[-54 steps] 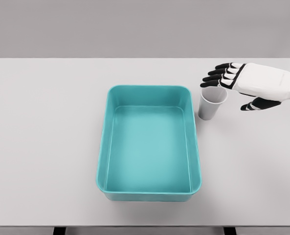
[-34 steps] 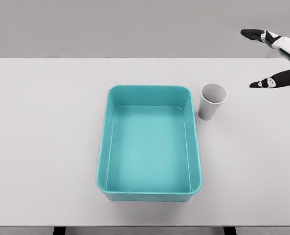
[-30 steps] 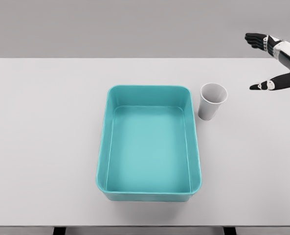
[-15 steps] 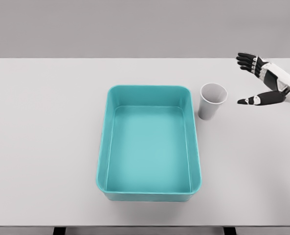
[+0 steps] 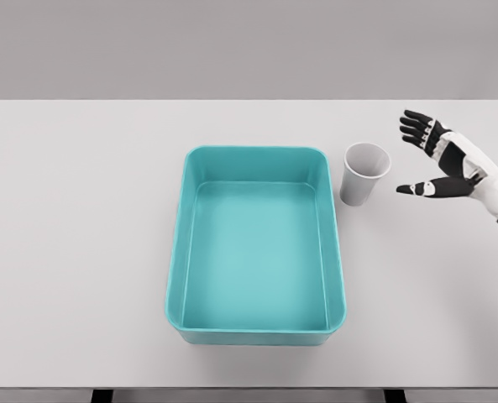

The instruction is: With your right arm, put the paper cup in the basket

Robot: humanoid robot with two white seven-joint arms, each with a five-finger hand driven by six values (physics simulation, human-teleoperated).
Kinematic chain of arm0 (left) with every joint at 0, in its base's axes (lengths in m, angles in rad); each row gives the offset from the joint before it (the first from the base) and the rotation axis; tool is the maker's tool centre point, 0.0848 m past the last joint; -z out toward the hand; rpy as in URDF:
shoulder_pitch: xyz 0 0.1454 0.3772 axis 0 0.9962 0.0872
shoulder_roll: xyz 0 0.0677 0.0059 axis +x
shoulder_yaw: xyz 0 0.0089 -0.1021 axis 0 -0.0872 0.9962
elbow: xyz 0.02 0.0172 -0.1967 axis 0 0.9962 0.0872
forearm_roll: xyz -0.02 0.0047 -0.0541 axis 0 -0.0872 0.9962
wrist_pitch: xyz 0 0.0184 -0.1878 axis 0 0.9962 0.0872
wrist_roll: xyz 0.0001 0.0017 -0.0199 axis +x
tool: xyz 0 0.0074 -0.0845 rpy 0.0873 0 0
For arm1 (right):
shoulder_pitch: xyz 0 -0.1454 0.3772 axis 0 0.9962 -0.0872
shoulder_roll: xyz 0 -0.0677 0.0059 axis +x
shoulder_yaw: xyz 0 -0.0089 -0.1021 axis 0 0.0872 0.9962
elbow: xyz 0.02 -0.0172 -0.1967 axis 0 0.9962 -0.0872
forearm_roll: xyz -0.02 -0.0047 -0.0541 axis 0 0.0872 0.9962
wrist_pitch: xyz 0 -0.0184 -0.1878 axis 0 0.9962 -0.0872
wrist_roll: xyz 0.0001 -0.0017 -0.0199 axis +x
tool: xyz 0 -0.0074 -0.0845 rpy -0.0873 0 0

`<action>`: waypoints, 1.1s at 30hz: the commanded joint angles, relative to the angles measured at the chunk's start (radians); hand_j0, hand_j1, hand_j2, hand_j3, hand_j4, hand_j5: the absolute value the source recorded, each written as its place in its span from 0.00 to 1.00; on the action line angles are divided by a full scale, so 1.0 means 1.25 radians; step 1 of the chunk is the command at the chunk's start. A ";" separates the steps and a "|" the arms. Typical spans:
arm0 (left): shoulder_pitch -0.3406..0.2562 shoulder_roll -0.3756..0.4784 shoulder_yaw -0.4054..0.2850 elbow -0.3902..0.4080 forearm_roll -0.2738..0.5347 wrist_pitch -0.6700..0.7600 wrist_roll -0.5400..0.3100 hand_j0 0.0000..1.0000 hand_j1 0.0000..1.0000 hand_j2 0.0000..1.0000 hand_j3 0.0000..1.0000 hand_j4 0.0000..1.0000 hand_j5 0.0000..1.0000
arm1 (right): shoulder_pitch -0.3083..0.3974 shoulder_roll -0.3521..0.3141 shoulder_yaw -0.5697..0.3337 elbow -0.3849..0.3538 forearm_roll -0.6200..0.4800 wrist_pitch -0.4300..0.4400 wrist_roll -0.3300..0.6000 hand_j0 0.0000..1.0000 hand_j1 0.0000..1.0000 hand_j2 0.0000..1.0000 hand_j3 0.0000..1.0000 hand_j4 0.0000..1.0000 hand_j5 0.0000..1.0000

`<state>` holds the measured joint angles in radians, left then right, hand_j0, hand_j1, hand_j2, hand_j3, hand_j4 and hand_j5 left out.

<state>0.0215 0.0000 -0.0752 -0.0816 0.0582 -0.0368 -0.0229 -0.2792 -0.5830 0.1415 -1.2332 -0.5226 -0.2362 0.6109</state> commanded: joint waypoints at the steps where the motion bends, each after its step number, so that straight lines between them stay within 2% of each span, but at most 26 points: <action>1: 0.000 0.000 0.000 0.000 0.000 0.000 0.000 1.00 1.00 1.00 1.00 1.00 1.00 | 0.000 0.018 -0.002 0.016 -0.010 0.000 0.000 1.00 1.00 1.00 1.00 1.00 1.00; 5: 0.000 0.000 0.000 0.000 0.000 0.000 0.000 1.00 1.00 1.00 1.00 1.00 1.00 | 0.000 0.046 0.007 0.031 -0.010 0.000 0.000 1.00 1.00 1.00 1.00 1.00 1.00; 21: 0.000 0.000 0.000 0.000 0.000 0.000 0.000 1.00 1.00 1.00 1.00 1.00 1.00 | 0.000 0.097 0.017 0.076 -0.009 0.000 0.000 1.00 1.00 1.00 1.00 1.00 1.00; 33: 0.000 0.000 0.000 0.000 0.000 0.000 0.000 1.00 1.00 1.00 1.00 1.00 1.00 | -0.001 0.102 0.025 0.078 -0.007 0.000 0.000 1.00 1.00 1.00 1.00 1.00 1.00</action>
<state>0.0215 0.0000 -0.0752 -0.0817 0.0582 -0.0368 -0.0228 -0.2807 -0.4562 0.1711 -1.1357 -0.5248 -0.2365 0.6108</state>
